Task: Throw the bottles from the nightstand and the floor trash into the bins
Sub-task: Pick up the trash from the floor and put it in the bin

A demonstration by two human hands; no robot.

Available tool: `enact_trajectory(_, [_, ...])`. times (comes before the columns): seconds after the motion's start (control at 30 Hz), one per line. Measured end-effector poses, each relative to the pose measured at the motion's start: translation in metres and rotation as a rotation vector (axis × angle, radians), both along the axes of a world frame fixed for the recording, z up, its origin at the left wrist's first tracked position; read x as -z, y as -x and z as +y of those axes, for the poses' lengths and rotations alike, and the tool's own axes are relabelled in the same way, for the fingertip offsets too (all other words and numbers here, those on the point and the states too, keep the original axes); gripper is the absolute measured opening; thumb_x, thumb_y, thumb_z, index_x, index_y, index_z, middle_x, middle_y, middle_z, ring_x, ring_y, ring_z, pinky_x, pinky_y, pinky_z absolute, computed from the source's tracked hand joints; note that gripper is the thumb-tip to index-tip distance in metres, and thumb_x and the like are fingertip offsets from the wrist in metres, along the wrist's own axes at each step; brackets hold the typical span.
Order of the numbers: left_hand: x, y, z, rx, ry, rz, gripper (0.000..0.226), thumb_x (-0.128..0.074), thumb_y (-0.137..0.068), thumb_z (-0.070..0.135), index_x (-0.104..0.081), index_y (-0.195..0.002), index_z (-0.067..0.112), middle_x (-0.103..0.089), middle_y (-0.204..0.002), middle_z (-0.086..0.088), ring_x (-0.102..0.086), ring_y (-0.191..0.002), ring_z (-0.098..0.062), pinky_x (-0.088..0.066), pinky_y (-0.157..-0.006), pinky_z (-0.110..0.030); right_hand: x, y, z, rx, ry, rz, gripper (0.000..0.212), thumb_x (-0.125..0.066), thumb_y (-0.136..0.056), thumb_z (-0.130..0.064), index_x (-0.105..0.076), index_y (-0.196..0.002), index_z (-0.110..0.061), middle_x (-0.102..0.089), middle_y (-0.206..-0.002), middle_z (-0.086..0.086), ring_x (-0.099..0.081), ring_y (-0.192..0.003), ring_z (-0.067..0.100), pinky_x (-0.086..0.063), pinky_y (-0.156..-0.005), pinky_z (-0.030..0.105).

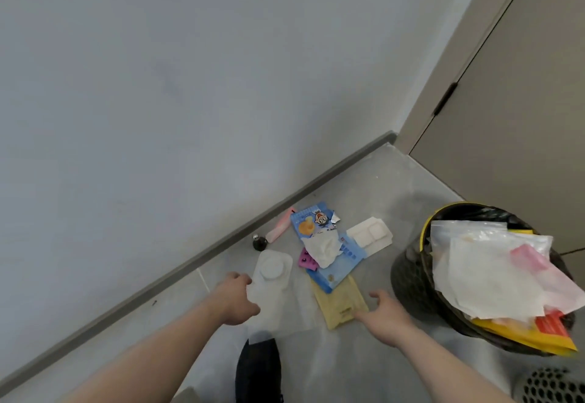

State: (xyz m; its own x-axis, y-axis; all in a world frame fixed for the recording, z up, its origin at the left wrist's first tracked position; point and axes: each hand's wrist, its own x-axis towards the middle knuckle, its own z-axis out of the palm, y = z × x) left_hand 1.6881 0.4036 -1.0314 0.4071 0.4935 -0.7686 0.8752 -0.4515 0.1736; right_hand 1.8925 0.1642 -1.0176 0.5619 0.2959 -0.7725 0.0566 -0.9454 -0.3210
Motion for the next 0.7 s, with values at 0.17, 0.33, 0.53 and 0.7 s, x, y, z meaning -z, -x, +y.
enact_trajectory(0.17, [0.052,-0.004,0.012,-0.259,0.035,-0.012,0.105,-0.078,-0.075,0.059,-0.029,-0.156,0.015,-0.027,-0.158,-0.008,-0.051,-0.132,-0.031,-0.048,-0.107,-0.041,0.051,-0.005,0.034,0.191,-0.020,-0.008,0.091,-0.076,-0.084,-0.052,-0.030,-0.156,-0.021,-0.030,-0.156,0.014,-0.044,-0.138,0.034,-0.041,-0.112,0.041])
enact_trajectory(0.33, [0.098,-0.017,0.012,-0.436,0.009,0.011,0.124,-0.082,-0.061,0.073,-0.025,-0.155,0.015,-0.029,-0.152,-0.012,-0.045,-0.135,-0.035,-0.046,-0.110,-0.045,0.091,-0.014,0.074,-0.024,-0.065,-0.184,0.084,-0.067,-0.089,-0.053,-0.025,-0.159,-0.032,-0.021,-0.161,0.010,-0.030,-0.146,0.035,-0.033,-0.115,0.041])
enact_trajectory(0.53, [0.128,-0.021,-0.003,-0.561,-0.058,-0.028,0.119,-0.088,-0.051,0.070,-0.029,-0.139,0.017,-0.033,-0.138,-0.009,-0.046,-0.127,-0.038,-0.047,-0.103,-0.046,0.136,-0.016,0.104,-0.359,-0.064,-0.191,0.083,-0.058,-0.090,-0.063,-0.018,-0.160,-0.041,-0.002,-0.170,-0.003,-0.001,-0.156,0.036,-0.020,-0.124,0.050])
enact_trajectory(0.7, [0.135,-0.022,-0.014,-0.611,-0.030,-0.063,0.120,-0.094,-0.045,0.064,-0.027,-0.134,0.019,-0.030,-0.133,-0.005,-0.048,-0.123,-0.035,-0.049,-0.102,-0.046,0.158,0.001,0.083,-0.386,-0.120,-0.334,0.053,-0.056,-0.093,-0.059,-0.052,-0.141,-0.037,-0.029,-0.160,-0.003,-0.023,-0.147,0.032,-0.036,-0.114,0.048])
